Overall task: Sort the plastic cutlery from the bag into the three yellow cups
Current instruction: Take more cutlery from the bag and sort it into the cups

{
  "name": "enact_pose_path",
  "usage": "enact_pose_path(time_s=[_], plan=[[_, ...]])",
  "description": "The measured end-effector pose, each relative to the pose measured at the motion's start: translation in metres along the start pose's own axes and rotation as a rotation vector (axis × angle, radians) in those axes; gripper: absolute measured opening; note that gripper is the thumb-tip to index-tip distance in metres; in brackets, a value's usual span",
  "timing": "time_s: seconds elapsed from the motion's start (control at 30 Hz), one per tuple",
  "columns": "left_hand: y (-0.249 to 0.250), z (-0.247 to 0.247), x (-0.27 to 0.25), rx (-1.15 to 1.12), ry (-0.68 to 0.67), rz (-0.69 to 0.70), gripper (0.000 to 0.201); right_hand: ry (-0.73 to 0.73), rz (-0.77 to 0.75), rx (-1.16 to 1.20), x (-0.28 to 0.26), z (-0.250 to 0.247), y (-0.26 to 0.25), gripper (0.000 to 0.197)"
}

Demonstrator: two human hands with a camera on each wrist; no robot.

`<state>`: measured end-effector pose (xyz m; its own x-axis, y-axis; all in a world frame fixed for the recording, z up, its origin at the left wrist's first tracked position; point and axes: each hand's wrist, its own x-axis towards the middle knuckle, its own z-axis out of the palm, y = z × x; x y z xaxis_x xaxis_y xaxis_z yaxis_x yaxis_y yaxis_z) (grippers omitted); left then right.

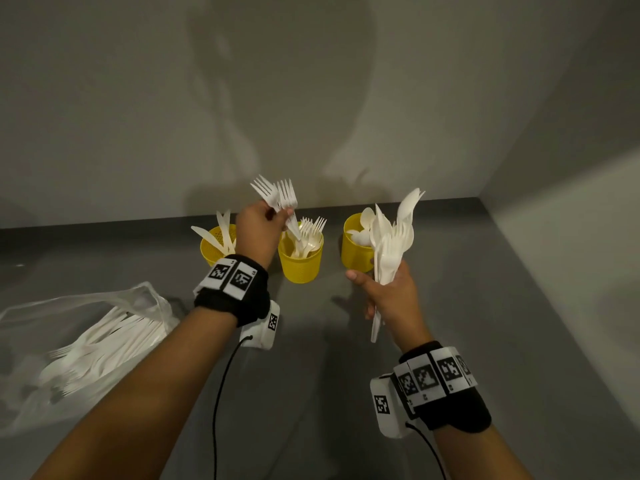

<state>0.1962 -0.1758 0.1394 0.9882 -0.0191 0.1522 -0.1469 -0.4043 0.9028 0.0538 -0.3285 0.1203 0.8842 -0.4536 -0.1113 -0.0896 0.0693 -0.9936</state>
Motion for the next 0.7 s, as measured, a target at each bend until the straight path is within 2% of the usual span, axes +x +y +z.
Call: enact_pose_path(time_s=[0.13,0.23,0.33,0.43,0.47,0.53,0.6,0.63,0.7], plan=[[-0.024,0.018,0.003,0.289,-0.17,-0.096,0.025,-0.023,-0.011,0.015,0.003,0.003,-0.001,0.054],[-0.03,0.021,0.002,0.271,-0.258,-0.155,0.046,-0.025,0.002,-0.012,0.005,0.004,0.001,0.054],[-0.027,0.015,0.001,0.254,-0.25,-0.131,0.062,-0.017,0.007,-0.014,0.006,0.006,0.001,0.055],[-0.017,0.006,-0.006,0.293,-0.165,-0.027,0.08,-0.015,0.011,-0.013,0.005,0.008,-0.001,0.056],[-0.009,0.002,-0.015,0.252,-0.129,0.006,0.079,-0.012,0.011,-0.022,0.005,0.009,-0.001,0.056],[0.01,0.0,-0.038,0.1,-0.113,0.069,0.052,0.003,0.002,-0.032,0.004,0.01,-0.001,0.057],[0.03,0.003,-0.067,-0.018,-0.231,0.067,0.024,0.024,-0.007,-0.059,0.004,0.012,0.001,0.052],[0.036,0.006,-0.079,-0.041,-0.307,0.051,0.019,0.033,-0.007,-0.071,0.003,0.015,0.002,0.045],[0.04,0.015,-0.096,-0.049,-0.408,0.037,0.023,0.079,0.011,-0.026,0.001,0.02,0.001,0.018]])
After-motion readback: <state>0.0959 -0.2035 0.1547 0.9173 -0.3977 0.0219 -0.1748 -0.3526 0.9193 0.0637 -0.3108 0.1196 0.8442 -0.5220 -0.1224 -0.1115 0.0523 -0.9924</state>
